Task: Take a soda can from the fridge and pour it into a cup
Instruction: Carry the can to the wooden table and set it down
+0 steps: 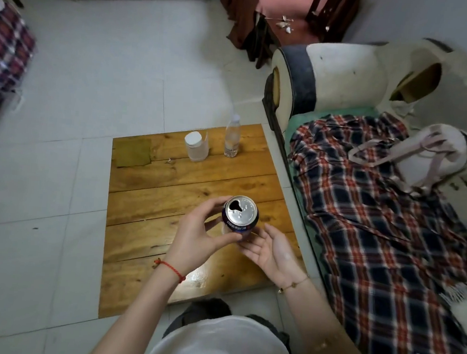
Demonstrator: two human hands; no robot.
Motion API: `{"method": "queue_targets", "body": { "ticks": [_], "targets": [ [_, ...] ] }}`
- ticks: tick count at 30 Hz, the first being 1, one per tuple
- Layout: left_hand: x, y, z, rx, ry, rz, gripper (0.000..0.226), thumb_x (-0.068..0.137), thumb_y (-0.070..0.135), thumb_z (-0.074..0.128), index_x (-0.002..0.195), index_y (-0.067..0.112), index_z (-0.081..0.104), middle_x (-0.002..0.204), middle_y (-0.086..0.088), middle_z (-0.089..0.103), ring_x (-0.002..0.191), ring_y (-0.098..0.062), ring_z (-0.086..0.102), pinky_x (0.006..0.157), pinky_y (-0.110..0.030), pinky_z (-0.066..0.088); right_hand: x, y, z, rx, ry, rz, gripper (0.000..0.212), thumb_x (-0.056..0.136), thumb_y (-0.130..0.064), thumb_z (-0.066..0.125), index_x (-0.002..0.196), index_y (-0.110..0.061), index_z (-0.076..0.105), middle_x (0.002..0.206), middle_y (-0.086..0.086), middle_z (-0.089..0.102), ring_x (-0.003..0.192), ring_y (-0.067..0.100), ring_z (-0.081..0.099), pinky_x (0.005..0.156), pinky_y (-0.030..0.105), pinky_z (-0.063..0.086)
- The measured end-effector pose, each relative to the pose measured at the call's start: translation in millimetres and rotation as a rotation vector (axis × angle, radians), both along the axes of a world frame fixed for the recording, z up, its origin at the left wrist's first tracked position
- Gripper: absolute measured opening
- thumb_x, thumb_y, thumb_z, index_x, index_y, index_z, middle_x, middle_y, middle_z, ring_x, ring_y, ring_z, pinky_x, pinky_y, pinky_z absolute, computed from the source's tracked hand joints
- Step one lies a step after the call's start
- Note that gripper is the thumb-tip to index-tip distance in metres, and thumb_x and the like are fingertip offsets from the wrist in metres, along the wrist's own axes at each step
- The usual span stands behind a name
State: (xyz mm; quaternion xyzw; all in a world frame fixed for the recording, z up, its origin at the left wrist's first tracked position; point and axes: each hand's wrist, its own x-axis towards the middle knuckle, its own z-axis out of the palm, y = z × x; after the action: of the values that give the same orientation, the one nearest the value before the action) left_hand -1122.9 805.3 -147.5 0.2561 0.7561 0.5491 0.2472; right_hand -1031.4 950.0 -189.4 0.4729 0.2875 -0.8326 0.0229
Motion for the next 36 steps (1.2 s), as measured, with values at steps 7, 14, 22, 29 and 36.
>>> {"method": "queue_targets", "body": {
  "ticks": [7, 14, 22, 29, 36],
  "targets": [
    [-37.5, 48.9, -53.0, 0.001, -0.03, 0.141, 0.066, 0.067, 0.012, 0.088, 0.125, 0.023, 0.06, 0.121, 0.014, 0.065, 0.114, 0.0, 0.059, 0.097, -0.016, 0.047, -54.1, 40.1, -52.4, 0.13, -0.024, 0.025, 0.034, 0.102, -0.013, 0.042, 0.128, 0.005, 0.052, 0.122, 0.028, 0.063, 0.114, 0.038, 0.061, 0.104, 0.048, 0.045],
    [-58.9, 90.3, -139.9, -0.017, -0.082, 0.258, 0.066, 0.068, 0.013, 0.088, 0.127, 0.019, 0.059, 0.125, 0.008, 0.065, 0.117, -0.006, 0.06, 0.097, -0.019, 0.048, -89.5, 80.3, -132.5, 0.316, -0.037, 0.192, 0.034, 0.102, -0.008, 0.039, 0.133, 0.003, 0.051, 0.127, 0.024, 0.06, 0.116, 0.036, 0.06, 0.073, 0.017, 0.055],
    [-58.1, 111.7, -240.6, -0.072, -0.152, 0.36, 0.067, 0.067, 0.009, 0.087, 0.127, 0.021, 0.06, 0.125, 0.008, 0.064, 0.118, -0.002, 0.058, 0.096, -0.022, 0.051, -98.5, 94.9, -246.8, 0.649, -0.211, 0.415, 0.029, 0.097, -0.006, 0.047, 0.119, -0.014, 0.066, 0.108, 0.006, 0.071, 0.102, 0.024, 0.068, 0.092, 0.048, 0.054],
    [-50.5, 115.7, -302.6, -0.096, -0.158, 0.423, 0.067, 0.064, 0.012, 0.089, 0.124, 0.022, 0.06, 0.125, 0.009, 0.064, 0.12, -0.01, 0.059, 0.098, -0.042, 0.052, -95.4, 91.9, -298.0, 0.784, -0.26, 0.436, 0.025, 0.092, -0.016, 0.057, 0.113, -0.018, 0.07, 0.11, 0.002, 0.073, 0.105, 0.022, 0.067, 0.092, 0.05, 0.053],
    [-41.9, 115.6, -332.6, -0.146, -0.128, 0.459, 0.067, 0.064, 0.014, 0.089, 0.124, 0.019, 0.059, 0.122, 0.007, 0.064, 0.118, -0.007, 0.059, 0.1, -0.031, 0.051, -91.3, 85.8, -324.9, 0.828, -0.274, 0.478, 0.029, 0.088, -0.029, 0.05, 0.11, -0.026, 0.07, 0.11, -0.002, 0.071, 0.105, 0.02, 0.065, 0.093, 0.05, 0.052]
  ]
}}
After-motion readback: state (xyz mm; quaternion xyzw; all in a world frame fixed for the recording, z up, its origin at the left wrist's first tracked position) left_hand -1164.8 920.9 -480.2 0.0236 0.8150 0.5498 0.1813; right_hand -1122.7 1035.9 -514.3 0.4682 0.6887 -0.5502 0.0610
